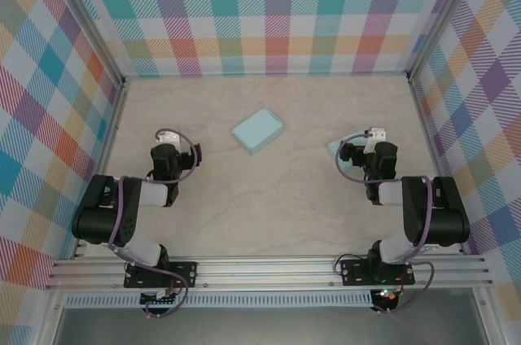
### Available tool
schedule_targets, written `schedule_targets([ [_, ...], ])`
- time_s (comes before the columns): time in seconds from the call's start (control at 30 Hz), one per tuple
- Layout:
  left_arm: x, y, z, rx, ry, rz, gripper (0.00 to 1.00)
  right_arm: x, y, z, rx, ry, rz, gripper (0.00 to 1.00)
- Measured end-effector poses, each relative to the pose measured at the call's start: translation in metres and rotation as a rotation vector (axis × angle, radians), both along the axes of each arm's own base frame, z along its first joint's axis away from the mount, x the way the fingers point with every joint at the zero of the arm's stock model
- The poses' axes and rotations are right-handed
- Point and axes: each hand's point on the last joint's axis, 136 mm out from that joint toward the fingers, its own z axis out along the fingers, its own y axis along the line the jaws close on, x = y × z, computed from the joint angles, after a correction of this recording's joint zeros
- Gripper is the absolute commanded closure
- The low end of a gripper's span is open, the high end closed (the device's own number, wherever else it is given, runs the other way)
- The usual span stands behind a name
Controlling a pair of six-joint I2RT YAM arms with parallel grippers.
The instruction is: Fold the paper box
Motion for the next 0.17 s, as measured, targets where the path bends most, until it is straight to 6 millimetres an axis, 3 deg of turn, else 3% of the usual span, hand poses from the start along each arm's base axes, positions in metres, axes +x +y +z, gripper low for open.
schedule_targets([
  [0.17, 0.0, 0.0, 0.0, 0.0, 0.0, 0.0, 0.0, 0.0, 0.0, 0.0, 0.0, 0.0, 0.0, 0.0],
])
